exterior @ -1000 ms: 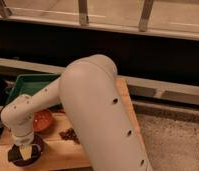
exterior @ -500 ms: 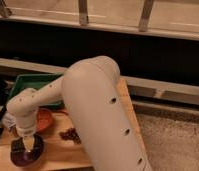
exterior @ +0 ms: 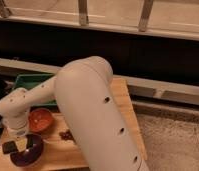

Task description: Wipe purple bowl with eraser

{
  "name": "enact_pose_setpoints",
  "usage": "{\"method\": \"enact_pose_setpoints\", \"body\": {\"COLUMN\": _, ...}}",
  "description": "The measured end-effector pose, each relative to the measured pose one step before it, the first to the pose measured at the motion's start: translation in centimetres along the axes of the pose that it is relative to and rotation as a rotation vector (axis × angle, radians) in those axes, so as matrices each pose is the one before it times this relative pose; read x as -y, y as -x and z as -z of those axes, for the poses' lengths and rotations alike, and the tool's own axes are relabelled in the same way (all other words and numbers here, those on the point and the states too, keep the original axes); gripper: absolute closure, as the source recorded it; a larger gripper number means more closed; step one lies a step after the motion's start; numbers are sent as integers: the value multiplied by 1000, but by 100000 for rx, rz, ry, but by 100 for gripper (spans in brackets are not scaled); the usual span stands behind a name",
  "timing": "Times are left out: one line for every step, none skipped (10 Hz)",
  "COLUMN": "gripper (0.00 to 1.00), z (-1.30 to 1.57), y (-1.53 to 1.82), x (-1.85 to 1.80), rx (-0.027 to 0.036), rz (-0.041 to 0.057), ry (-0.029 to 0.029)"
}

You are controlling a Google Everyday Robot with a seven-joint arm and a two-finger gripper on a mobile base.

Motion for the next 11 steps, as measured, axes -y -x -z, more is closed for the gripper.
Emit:
{"method": "enact_pose_setpoints", "body": {"gripper": 100, "z": -229, "y": -125, "x": -1207, "rx": 1004, "rz": -83, "ry": 1359}}
{"method": "enact_pose_setpoints", "body": {"gripper": 100, "z": -185, "y": -825, "x": -1093, "rx": 756, "rz": -1125, "ry": 1207}}
{"method": "enact_pose_setpoints", "body": {"gripper": 100, "z": -147, "y": -512, "x": -821, "rx": 339, "rz": -1036, "ry": 863}}
{"method": "enact_pose_setpoints", "body": {"gripper": 100, "z": 38, "y": -901, "x": -689, "rx": -120, "rz": -2996, "ry": 328}}
{"method": "enact_pose_setpoints", "body": {"gripper": 100, "z": 287, "y": -746, "x": 99, "rx": -230, "rz": -1888, "ry": -521}}
{"method": "enact_pose_setpoints", "body": {"gripper": 100, "z": 503, "y": -657, "x": 642, "rx": -450, "rz": -1394, "ry": -1167}}
{"method": "enact_pose_setpoints", "body": {"gripper": 100, "z": 343, "y": -328, "x": 724, "rx": -565, "rz": -364, "ry": -767}}
{"method": "enact_pose_setpoints", "body": {"gripper": 100, "z": 345, "y": 45, "x": 1034, "rx": -804, "rz": 830, "ry": -1001}}
{"method": "enact_pose_setpoints", "body": {"gripper": 100, "z": 255, "y": 871, "x": 1208, "rx": -585, "rz": 2107, "ry": -1250}}
{"method": "enact_pose_setpoints", "body": {"gripper": 100, "z": 160, "y": 857, "x": 744, "rx": 58, "rz": 1963, "ry": -815}}
{"method": "enact_pose_setpoints", "body": {"gripper": 100, "z": 101, "y": 751, "x": 568, "rx": 1094, "rz": 1797, "ry": 397}}
